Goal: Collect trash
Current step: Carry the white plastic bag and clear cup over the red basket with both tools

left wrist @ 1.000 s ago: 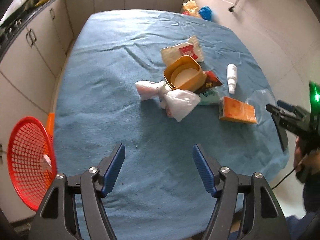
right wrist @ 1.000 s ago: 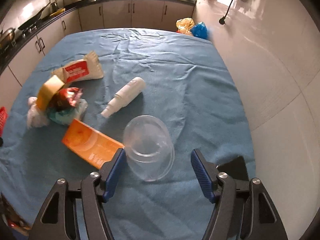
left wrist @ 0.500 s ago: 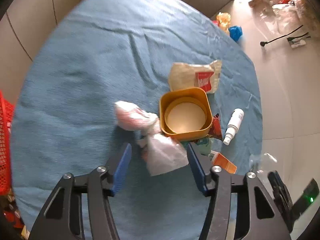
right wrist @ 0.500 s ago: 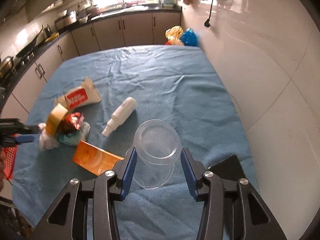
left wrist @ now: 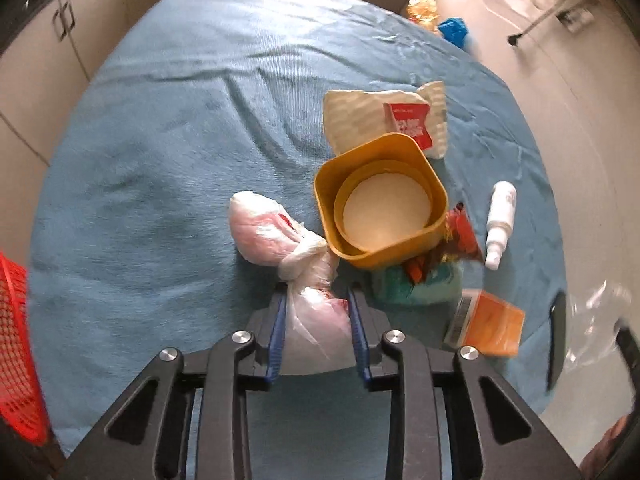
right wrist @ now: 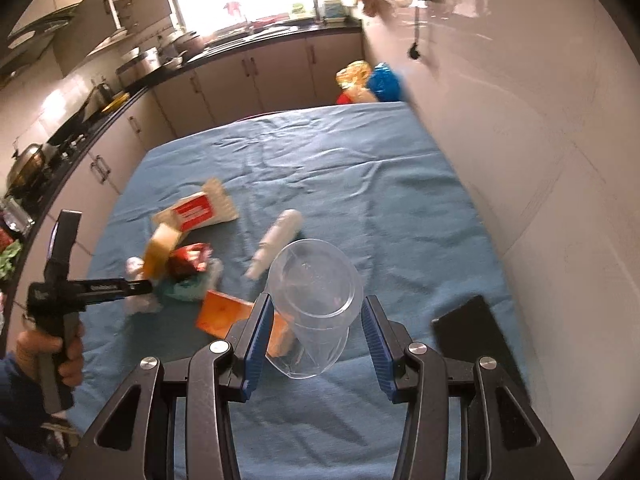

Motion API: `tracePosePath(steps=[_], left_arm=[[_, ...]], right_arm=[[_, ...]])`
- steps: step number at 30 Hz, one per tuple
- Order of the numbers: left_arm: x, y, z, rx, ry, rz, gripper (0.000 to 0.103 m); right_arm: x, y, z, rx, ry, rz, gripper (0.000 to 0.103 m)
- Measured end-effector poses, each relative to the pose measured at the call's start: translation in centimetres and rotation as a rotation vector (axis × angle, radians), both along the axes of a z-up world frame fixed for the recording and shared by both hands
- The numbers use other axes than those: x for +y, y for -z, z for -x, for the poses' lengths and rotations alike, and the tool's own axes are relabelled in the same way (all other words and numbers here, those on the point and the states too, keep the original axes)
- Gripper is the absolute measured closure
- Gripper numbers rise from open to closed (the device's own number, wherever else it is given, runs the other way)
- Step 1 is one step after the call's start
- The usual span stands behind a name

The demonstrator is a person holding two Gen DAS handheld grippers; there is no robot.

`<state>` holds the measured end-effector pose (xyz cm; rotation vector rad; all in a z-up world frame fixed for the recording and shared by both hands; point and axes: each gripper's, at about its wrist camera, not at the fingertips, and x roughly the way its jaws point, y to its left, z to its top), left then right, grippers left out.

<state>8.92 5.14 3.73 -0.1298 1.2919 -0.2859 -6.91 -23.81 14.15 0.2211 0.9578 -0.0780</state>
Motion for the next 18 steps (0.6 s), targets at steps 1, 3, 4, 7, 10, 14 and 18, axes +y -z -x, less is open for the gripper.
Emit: tracePosePath(steps=[1,3,4,7,10,14,18], left_arm=[[0.5,-0.3,0.5,-0.015,0.005,-0.009,0.076],[1.3,-0.9,1.6,-0.041,0.017,-0.020,0.076],[2.0,-1.3,2.3,-0.061,0.015,-0.026,0.076],[3.3,-2.5,3.7,-0.111,0.019,-0.031,0.076],[5.0,-3.9,5.3,-0.171,0.015,-0.063,0.076],[6.7,-5.4,6.9,-0.223,0.004,-0.088,0.076],[7.5,-6.5,8.4,-0.267,0.003,-0.126,0.076]], right_arm=[[0.6,-0.1,-0.1,-0.002,-0.013,-0.004,0.054],[2.0,-0.2,-0.6,-0.004,-0.046,-0.013,0.054],[2.8,-0.3,-0.9,-0.002,-0.067,-0.020,0.054],[5.6,-0.3,-1.7,0.001,-0.132,-0.037,0.054],[8.6,0.1,-2.4,0.017,-0.203,-0.062,0.054],[11.9,0.7,-3.2,0.035,-0.270,-0.090,0.054],[14.3,1.0,-3.7,0.044,-0.320,-0.087,0.054]])
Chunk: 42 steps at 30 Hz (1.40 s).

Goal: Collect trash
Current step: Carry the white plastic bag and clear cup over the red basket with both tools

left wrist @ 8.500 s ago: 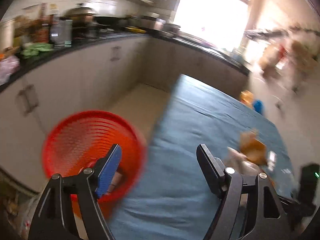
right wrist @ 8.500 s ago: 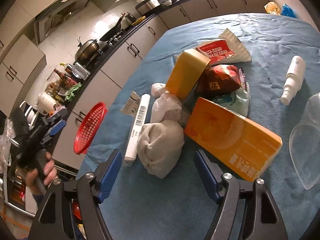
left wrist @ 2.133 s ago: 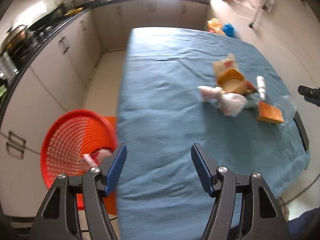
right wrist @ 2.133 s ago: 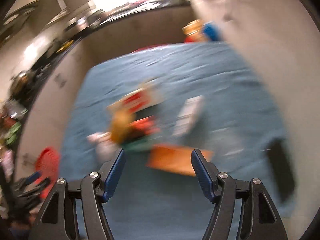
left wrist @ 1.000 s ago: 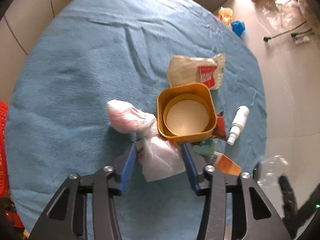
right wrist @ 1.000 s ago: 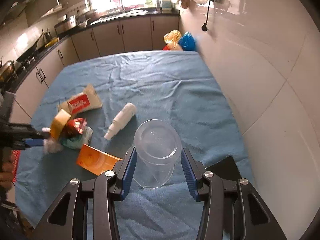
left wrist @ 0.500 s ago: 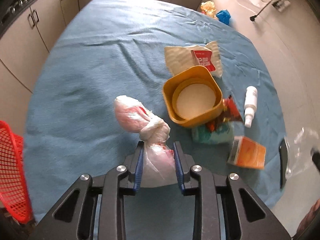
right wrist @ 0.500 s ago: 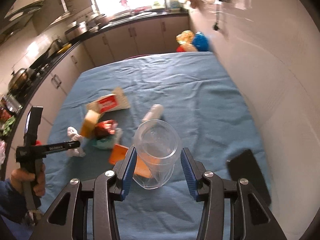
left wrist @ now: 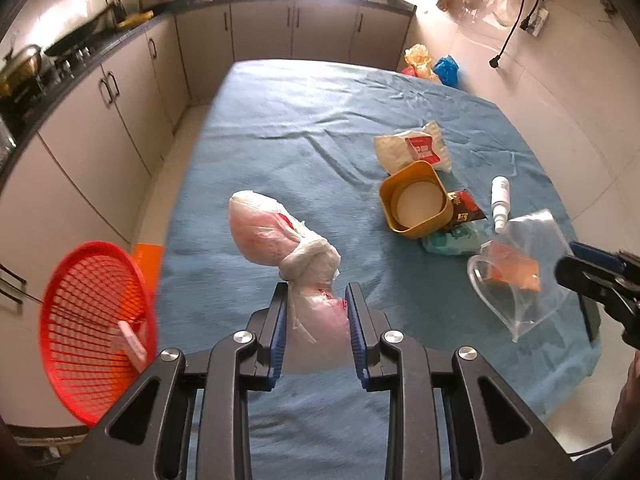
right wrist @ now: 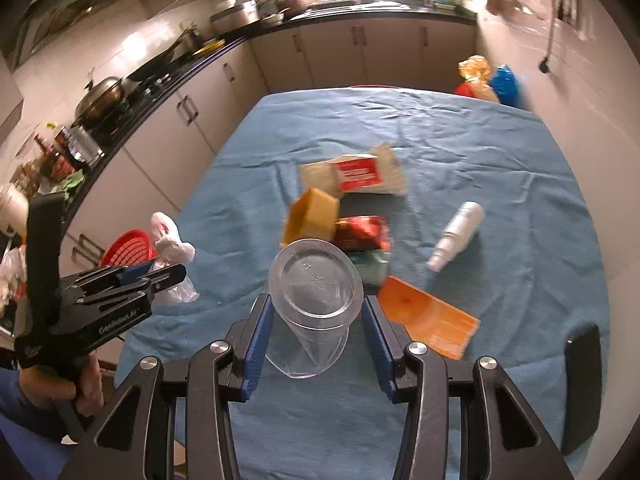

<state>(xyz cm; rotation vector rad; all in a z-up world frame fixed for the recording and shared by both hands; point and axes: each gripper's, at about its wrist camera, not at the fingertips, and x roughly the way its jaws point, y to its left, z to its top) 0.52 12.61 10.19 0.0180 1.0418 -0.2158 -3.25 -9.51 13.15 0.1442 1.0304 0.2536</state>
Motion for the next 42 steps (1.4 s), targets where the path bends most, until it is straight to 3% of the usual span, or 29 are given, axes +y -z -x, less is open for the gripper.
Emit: tracePosePath(steps=[7,42], left_arm=[[2.7,-0.9,1.3,-0.037,-0.047,-0.048,0.076],[17.3,-1.3,4.4,-0.051,-0.268,-0.044,0.076]], right_arm=[[3.6,-0.1,-0.4,-0.007,-0.072,-0.001,0.054],[20.5,-0.9,-2.5,-0.032,-0.330,0.025,0.054]])
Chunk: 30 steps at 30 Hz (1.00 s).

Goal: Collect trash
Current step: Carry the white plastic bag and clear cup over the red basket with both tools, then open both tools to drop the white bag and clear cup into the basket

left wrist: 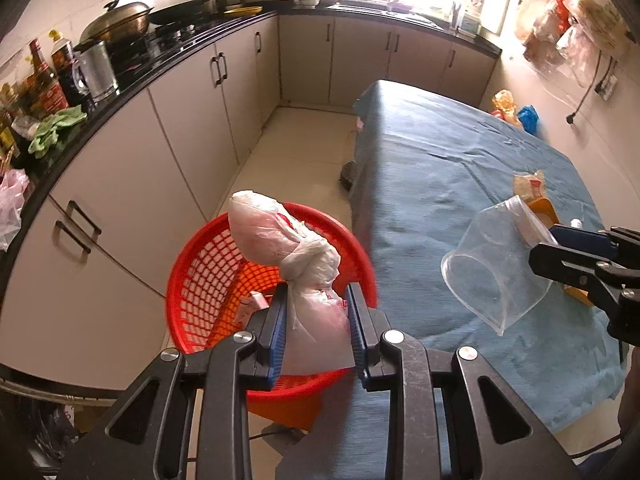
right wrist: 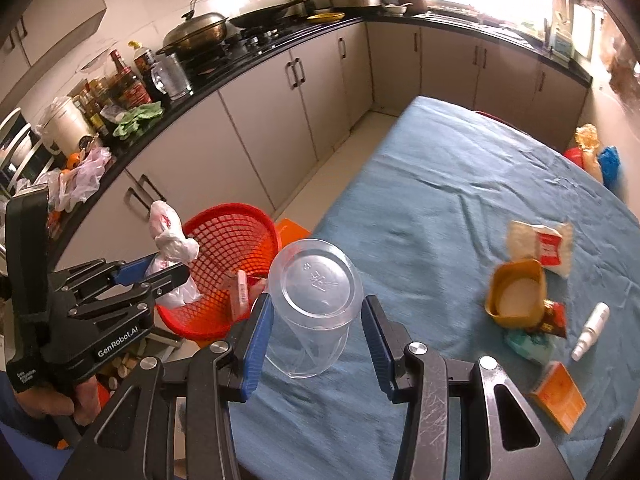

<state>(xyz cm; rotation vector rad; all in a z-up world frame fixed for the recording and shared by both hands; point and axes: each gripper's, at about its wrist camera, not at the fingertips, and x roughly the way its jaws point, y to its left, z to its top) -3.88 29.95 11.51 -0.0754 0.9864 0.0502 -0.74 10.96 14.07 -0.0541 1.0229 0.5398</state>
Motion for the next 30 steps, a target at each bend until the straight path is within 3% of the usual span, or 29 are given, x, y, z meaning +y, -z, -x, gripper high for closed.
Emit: tracePosePath(steps=[11,30], left_arm=[[4.2,1.3,-0.5,0.026,-0.074,0.032,0.076],[6.5,4.0,-1.6,0.088,-0.101,0.057,0.076]], right_arm=[[6.0,1.1,-3.4,0.063,-0.061,-0.013,0.054],[12.3,3.5,-6.3,0.139,-0.102,-0.009,0.053]])
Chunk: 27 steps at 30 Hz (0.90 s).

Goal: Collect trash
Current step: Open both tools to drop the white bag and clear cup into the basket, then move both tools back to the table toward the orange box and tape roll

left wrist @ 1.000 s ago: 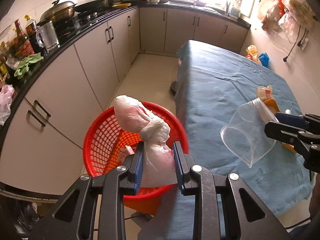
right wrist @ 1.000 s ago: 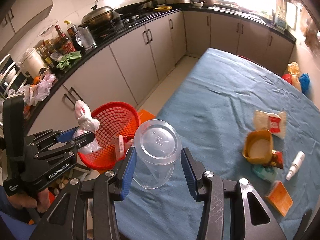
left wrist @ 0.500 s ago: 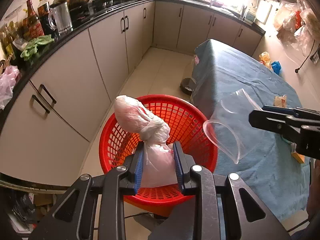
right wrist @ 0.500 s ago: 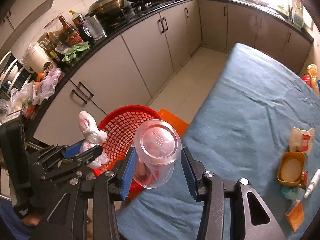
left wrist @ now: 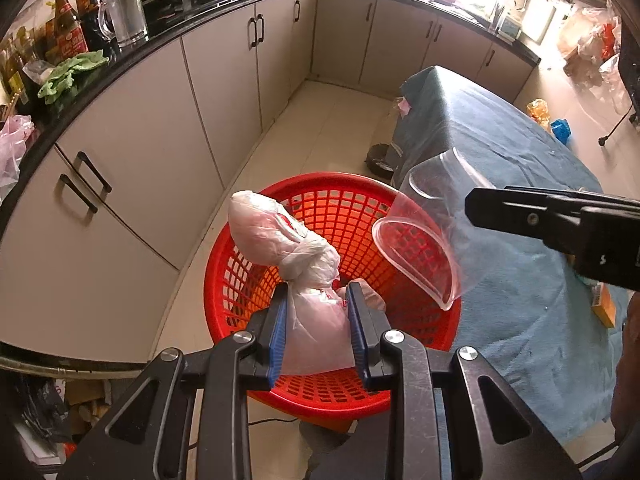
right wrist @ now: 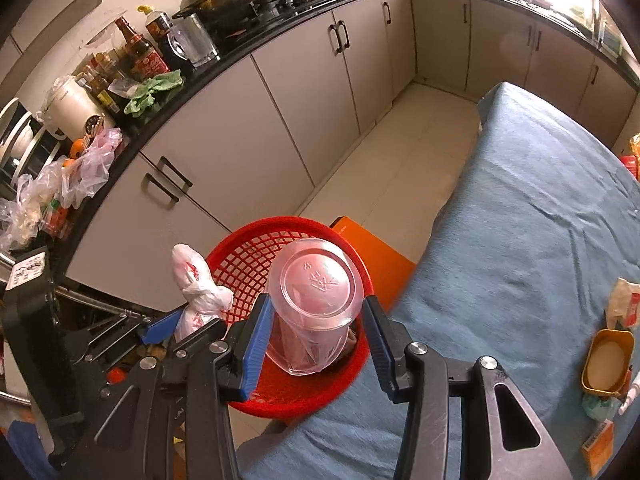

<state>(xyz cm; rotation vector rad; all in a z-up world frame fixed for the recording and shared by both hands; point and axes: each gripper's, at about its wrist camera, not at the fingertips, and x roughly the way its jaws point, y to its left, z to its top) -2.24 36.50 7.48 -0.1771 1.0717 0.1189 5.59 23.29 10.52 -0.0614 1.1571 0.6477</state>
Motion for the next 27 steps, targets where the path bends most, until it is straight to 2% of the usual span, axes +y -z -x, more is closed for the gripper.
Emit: tracePosePath(steps=[10,14,17,27], left_arm=[[0.1,0.2,-0.3,-0.007,0.004,0.005,0.075],[0.3,0.0,-0.2,-0.021,-0.009,0.016,0.056],[0.3,-0.2,-0.2,-0.024,-0.012,0.013,0.053],[-0.6,-0.4,0.0,-0.017,-0.001,0.020,0.052]], right_arm=[[0.8,0.4,-0.4,0.004,0.012,0.011,0.052],[0.6,0.5,-0.6,0.017,0.022,0.004,0.047],[0.2,0.3,-0.7,0.022,0.035,-0.011,0.046],[-2.8,-0.6,-0.6,0.033,0.089,-0.036,0.046]])
